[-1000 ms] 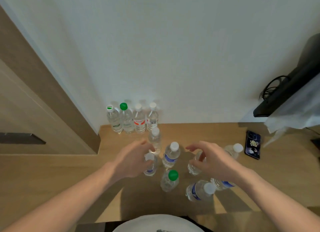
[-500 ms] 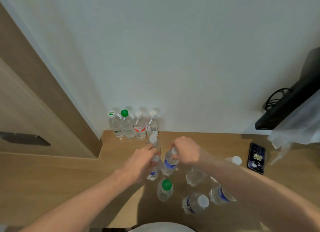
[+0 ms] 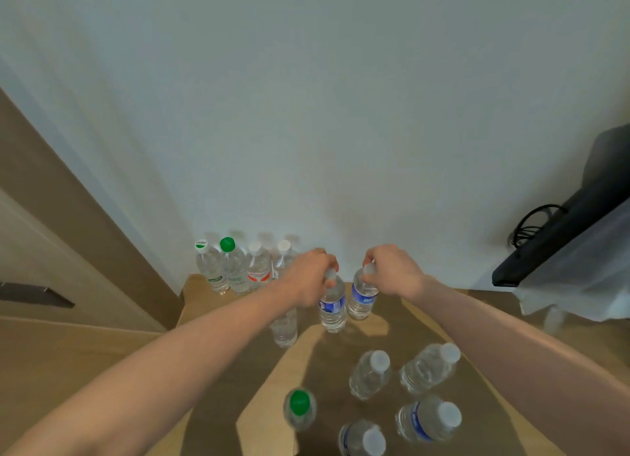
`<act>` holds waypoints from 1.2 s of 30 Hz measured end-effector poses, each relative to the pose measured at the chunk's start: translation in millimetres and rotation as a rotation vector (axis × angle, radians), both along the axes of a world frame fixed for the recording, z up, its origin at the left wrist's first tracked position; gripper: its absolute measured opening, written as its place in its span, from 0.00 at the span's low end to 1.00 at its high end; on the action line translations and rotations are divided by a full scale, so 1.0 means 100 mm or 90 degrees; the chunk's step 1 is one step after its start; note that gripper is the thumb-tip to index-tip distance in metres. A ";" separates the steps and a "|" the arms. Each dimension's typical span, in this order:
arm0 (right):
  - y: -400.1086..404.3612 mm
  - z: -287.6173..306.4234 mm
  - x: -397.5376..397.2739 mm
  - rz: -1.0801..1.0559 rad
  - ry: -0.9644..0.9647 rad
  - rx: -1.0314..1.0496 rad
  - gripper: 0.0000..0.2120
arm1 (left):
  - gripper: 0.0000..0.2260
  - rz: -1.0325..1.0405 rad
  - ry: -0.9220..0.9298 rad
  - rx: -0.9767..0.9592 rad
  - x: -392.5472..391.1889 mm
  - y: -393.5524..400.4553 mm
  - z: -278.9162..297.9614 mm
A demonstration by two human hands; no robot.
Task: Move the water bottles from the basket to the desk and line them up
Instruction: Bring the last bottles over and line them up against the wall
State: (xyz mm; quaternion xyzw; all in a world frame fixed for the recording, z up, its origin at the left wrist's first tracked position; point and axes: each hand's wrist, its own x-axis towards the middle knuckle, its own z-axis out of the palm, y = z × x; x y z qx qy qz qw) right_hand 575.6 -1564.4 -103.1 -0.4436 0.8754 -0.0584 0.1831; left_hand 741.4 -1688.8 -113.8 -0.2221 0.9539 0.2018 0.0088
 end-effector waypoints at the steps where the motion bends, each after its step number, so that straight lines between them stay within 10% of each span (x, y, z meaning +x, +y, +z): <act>1: -0.04 -0.01 -0.04 -0.005 0.003 -0.002 0.12 | 0.15 0.002 -0.014 -0.001 -0.08 -0.06 -0.03; 18: -0.75 -0.36 -0.11 -0.050 -0.050 -0.039 0.06 | 0.12 0.101 -0.059 -0.074 -0.43 -0.66 -0.41; 36: -0.42 -0.06 0.15 -0.065 -0.119 -0.130 0.21 | 0.20 0.164 0.090 0.019 0.07 -0.41 -0.19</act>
